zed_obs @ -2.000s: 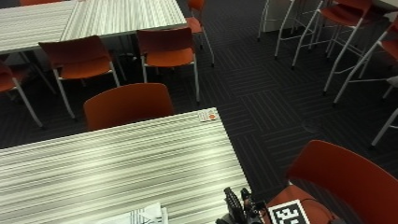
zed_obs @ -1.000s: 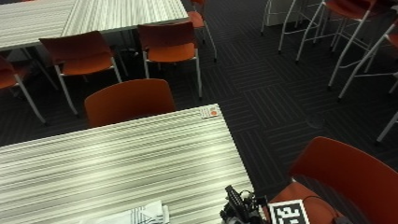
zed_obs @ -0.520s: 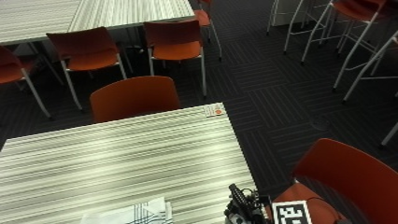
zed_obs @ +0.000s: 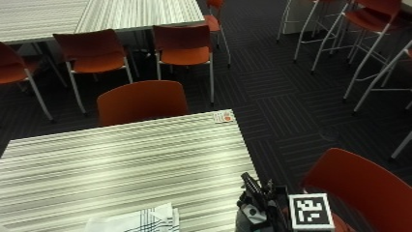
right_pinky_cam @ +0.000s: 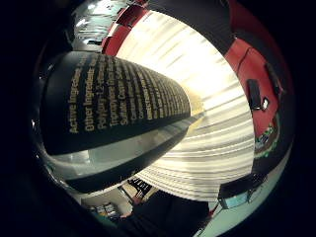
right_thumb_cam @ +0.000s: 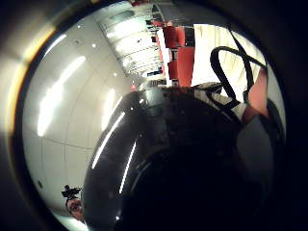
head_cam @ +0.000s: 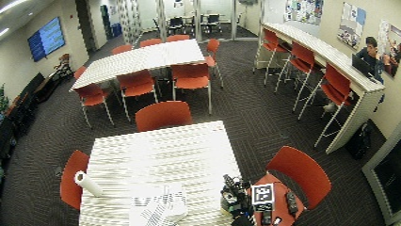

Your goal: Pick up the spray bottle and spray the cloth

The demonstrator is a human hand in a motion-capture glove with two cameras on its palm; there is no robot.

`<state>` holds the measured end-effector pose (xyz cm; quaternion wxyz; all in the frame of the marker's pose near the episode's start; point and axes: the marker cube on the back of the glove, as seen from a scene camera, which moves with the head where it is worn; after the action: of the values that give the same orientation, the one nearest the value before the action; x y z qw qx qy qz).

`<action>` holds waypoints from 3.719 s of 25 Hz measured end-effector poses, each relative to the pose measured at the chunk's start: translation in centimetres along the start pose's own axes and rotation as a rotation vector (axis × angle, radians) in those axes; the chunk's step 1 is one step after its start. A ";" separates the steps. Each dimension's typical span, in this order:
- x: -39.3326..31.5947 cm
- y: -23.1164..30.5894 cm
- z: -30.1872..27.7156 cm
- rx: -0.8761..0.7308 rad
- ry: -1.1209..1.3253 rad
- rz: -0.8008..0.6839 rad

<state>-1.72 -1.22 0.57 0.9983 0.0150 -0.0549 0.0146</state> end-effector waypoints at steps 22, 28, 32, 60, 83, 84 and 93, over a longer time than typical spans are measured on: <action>-4.0 1.9 1.6 0.024 0.110 -0.013; -4.1 3.7 5.7 -0.019 0.117 0.010; -3.8 5.1 8.3 -0.051 0.121 0.062; 2.8 4.6 11.8 -0.279 0.974 0.554; 8.3 5.5 10.3 -0.307 1.272 0.699; 8.2 5.5 10.2 -0.305 1.264 0.695; 3.8 4.8 9.4 -0.262 0.963 0.509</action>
<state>0.89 3.43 10.48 0.8692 -0.1313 0.4038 0.2536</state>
